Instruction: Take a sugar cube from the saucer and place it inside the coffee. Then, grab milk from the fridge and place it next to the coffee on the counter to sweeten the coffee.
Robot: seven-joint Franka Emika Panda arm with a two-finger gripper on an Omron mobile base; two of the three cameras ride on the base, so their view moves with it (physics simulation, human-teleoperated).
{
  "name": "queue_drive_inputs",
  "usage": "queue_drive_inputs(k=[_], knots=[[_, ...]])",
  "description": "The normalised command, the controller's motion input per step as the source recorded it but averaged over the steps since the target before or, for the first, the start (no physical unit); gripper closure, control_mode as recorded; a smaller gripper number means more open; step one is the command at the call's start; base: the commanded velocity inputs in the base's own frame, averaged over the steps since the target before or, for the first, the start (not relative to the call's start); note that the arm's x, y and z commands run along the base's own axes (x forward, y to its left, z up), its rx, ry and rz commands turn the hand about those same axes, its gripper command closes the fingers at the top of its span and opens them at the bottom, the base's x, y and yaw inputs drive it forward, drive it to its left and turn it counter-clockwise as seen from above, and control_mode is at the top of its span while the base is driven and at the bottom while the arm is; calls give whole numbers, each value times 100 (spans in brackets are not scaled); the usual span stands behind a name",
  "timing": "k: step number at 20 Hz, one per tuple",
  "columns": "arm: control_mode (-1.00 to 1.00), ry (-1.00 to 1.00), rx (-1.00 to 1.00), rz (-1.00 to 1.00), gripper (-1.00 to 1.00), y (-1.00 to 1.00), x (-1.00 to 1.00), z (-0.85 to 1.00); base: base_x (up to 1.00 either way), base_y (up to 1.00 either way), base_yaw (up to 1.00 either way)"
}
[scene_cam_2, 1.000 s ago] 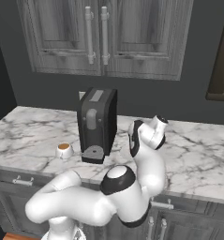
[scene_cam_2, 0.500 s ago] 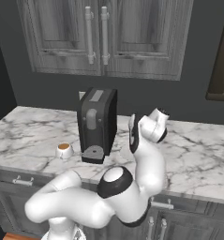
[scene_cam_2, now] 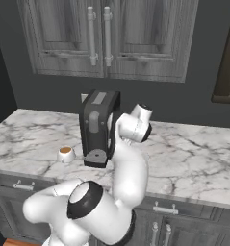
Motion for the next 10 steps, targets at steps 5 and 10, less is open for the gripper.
queue_drive_inputs(k=[5,10], knots=[[-100,-14,-13,9,100,90,-99,40,0,0,0],[-100,-22,-15,10,100,100,-41,59,0,0,0]])
